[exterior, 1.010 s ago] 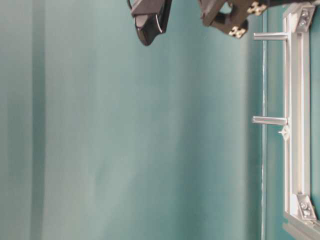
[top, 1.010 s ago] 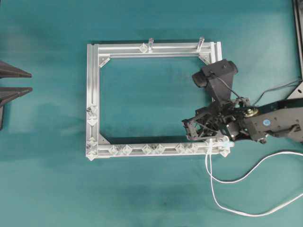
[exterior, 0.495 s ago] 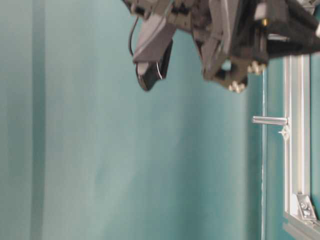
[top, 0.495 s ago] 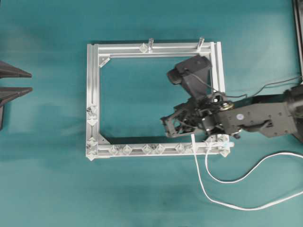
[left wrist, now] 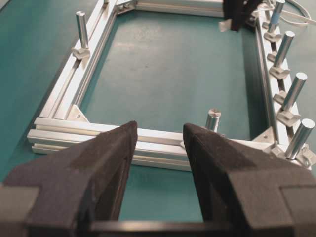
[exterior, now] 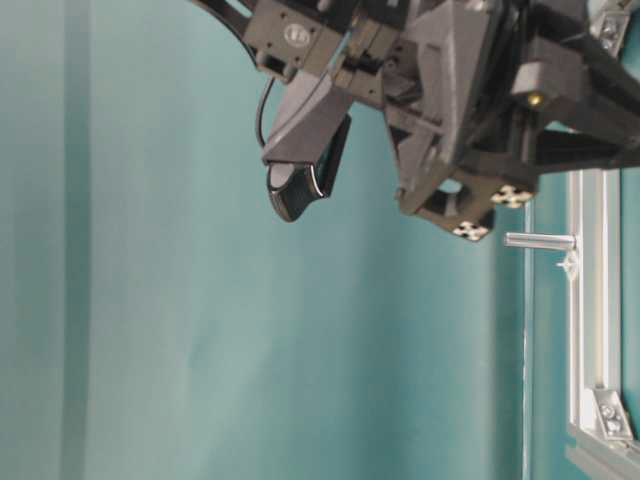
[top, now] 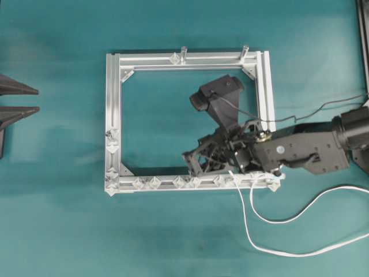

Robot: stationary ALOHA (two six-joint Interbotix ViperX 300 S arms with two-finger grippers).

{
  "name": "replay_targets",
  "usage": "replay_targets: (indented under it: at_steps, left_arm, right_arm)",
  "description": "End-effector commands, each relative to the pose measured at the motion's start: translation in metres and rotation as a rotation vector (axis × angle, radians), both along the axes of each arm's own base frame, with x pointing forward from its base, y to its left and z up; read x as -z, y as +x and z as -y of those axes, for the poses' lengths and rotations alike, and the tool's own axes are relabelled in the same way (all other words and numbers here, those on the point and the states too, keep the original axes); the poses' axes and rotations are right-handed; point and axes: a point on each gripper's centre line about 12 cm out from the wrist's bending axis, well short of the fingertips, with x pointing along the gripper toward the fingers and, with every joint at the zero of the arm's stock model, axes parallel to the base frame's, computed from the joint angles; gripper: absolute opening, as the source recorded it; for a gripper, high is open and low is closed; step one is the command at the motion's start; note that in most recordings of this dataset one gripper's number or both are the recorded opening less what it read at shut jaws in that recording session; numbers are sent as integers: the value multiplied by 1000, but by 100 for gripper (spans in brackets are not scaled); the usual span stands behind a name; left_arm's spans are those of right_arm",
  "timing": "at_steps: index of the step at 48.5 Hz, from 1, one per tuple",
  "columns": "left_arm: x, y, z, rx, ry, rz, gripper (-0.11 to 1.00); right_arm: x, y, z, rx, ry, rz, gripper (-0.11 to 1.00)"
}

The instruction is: Move the cable alternately left and right between 8 closely spaced pins so it hooks onto each one.

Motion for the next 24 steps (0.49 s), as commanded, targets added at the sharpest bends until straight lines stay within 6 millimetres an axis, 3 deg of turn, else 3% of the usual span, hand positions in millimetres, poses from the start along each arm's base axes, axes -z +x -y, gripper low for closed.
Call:
replay_targets:
  at_steps: [1,24]
  left_arm:
    - [-3,2,-1,-3,5,4,48]
    - [-3,2,-1,-3,5,2,48]
  right_arm:
    - [-11,6,-12,-17,20,37,16]
    - [-12,8,-56,-8,86,55,16]
